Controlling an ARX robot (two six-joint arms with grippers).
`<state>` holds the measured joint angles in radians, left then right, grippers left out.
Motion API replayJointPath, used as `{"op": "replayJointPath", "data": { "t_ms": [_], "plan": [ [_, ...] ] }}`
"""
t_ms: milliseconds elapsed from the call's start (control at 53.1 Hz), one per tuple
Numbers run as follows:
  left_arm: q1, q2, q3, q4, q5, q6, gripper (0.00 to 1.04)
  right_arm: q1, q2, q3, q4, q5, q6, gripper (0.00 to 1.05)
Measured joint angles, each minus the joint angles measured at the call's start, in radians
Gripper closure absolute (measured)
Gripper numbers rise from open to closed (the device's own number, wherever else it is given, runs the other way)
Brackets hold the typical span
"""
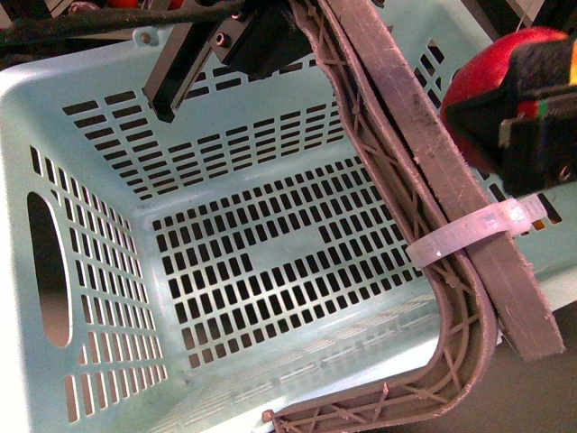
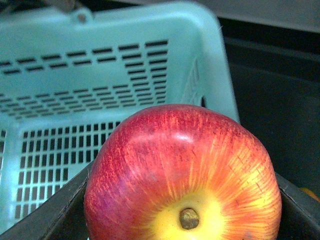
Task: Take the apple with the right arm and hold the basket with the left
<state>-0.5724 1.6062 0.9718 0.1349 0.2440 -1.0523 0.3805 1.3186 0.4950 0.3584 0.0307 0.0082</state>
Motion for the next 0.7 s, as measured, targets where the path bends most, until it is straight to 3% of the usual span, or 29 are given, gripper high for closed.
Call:
{"op": "replayJointPath", "data": {
  "t_ms": [75,169,339,621,696],
  "plan": [
    [0.000,0.000,0.000,0.000,-0.001,0.000,0.90,0.015,0.007,-0.006,0.007,0.013,0.000,0.21],
    [0.000,0.000,0.000,0.000,0.000,0.001,0.90,0.016,0.007,-0.006,0.015,0.030,0.000,0.08],
    [0.000,0.000,0.000,-0.002,0.002,0.008,0.90,-0.033,-0.028,-0.009,0.021,0.077,0.016,0.09],
    [-0.001,0.002,0.002,-0.004,-0.007,0.010,0.90,-0.172,-0.288,-0.102,-0.050,0.370,0.054,0.09],
    [-0.001,0.002,0.002,-0.004,-0.003,0.009,0.90,-0.210,-0.301,-0.185,0.167,0.222,0.030,0.19]
  ]
}}
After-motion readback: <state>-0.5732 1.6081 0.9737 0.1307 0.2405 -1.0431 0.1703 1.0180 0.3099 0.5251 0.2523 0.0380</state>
